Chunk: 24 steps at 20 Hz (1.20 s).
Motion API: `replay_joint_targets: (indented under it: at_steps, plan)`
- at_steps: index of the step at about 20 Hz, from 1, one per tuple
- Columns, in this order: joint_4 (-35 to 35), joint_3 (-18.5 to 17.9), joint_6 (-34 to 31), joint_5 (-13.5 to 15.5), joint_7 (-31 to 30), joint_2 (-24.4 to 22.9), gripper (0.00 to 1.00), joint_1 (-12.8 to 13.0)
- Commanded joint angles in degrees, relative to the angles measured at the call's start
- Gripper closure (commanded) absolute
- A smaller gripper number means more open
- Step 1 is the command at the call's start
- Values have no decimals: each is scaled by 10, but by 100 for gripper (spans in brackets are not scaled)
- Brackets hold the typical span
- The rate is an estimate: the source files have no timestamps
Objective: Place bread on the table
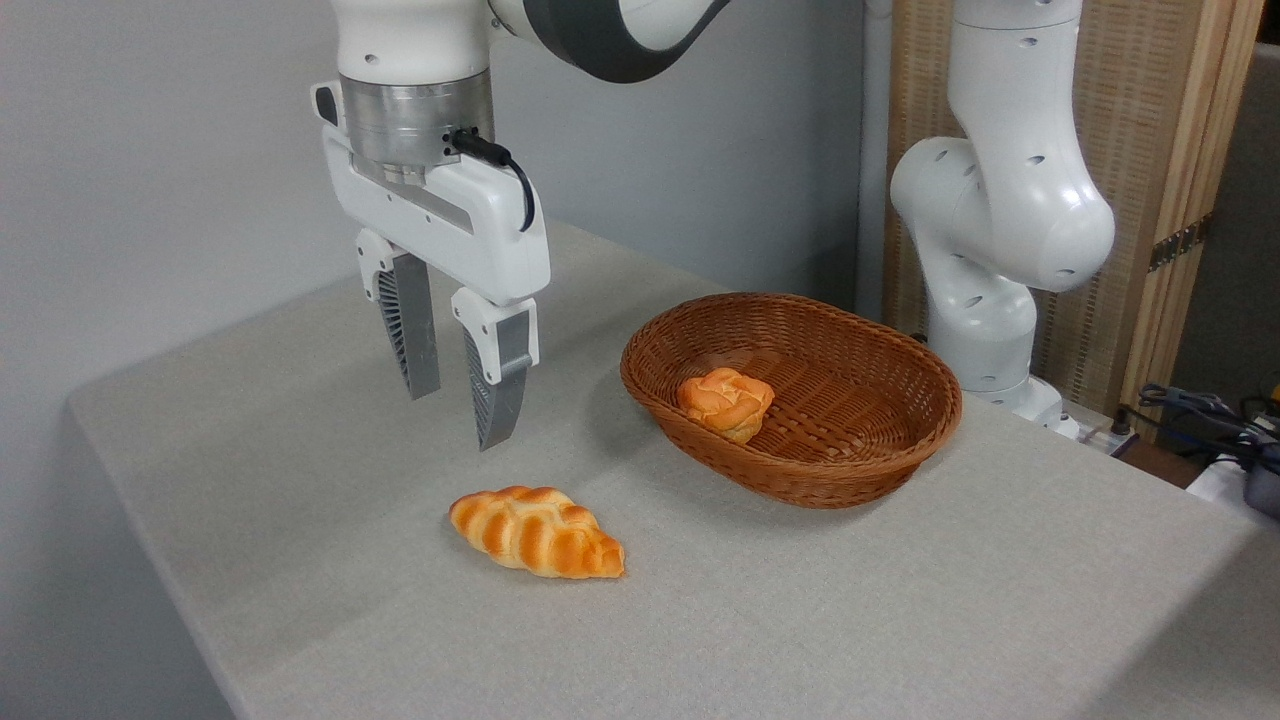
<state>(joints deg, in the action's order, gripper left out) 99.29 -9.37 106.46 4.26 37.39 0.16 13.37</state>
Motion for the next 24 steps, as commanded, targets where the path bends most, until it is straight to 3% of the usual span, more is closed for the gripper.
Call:
replay_joint_targets:
  at_steps: [1, 17, 24]
  plan:
    - [-6, -2, -41, 4, -1, 2, 0, 3]
    - [-3, -1, -43, 7, 0, -1, 0, 8]
    - [29, 1, -58, 7, 1, -41, 0, 11]
